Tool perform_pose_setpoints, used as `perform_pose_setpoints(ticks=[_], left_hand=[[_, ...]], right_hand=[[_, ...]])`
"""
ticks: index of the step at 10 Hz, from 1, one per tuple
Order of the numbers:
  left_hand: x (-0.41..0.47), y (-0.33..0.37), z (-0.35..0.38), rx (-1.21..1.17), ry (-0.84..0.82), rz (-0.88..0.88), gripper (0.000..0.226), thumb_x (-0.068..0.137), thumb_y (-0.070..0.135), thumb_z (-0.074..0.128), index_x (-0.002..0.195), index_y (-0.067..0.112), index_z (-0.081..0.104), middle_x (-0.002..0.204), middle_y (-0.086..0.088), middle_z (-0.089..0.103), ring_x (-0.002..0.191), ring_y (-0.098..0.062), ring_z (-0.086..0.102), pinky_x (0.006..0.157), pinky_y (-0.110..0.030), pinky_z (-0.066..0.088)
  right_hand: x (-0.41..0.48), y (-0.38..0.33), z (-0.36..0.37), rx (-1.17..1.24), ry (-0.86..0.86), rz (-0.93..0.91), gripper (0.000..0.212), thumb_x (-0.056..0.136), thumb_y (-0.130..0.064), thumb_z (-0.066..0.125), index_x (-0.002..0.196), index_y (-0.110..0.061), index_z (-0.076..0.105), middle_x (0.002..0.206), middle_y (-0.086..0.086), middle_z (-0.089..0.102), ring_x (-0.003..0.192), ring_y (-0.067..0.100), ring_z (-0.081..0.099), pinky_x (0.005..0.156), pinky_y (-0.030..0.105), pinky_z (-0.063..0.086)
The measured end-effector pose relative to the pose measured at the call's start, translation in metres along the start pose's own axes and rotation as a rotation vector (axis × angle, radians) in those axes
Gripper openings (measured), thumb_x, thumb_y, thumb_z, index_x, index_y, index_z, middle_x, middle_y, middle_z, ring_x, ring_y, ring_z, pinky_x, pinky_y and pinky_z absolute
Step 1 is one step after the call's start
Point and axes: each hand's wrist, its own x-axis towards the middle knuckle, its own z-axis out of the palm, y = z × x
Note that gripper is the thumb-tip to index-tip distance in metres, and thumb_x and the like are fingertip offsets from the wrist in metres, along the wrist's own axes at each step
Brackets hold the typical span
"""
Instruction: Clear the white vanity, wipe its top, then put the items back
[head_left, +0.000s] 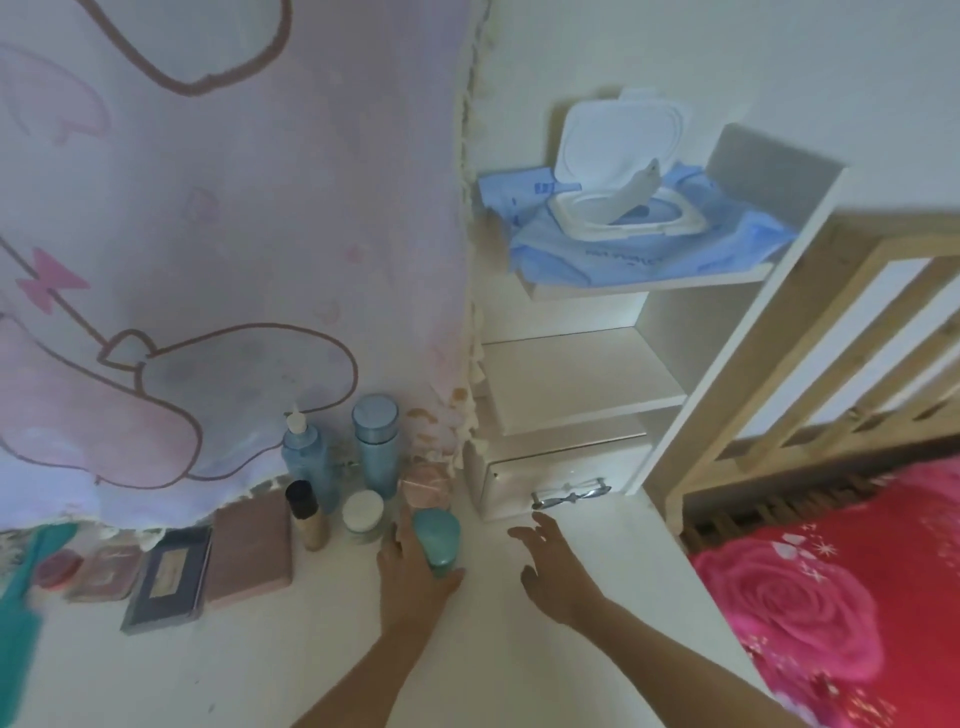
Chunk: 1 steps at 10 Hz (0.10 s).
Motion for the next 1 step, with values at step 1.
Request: perform_pose_setpoints(ticks=[1], left_hand=[[-0.012, -0.0053, -0.011, 0.052, 0.066, 0.046, 0.094, 0.071, 0.032, 0.074, 0.144, 0.01, 0.018, 0.143, -0.013, 0.029, 0.127, -0.032, 0.031, 0.102, -0.038, 0.031]], right_hand=[[-0.0065, -0.0035, 0.003, -0.017, -0.012, -0.014, 0.056, 0.09, -0.006, 0.04, 0.141, -0.024, 0.026, 0.152, 0.007, 0.007, 0.138, 0.018, 0.02, 0.107, 0.02, 0.022]])
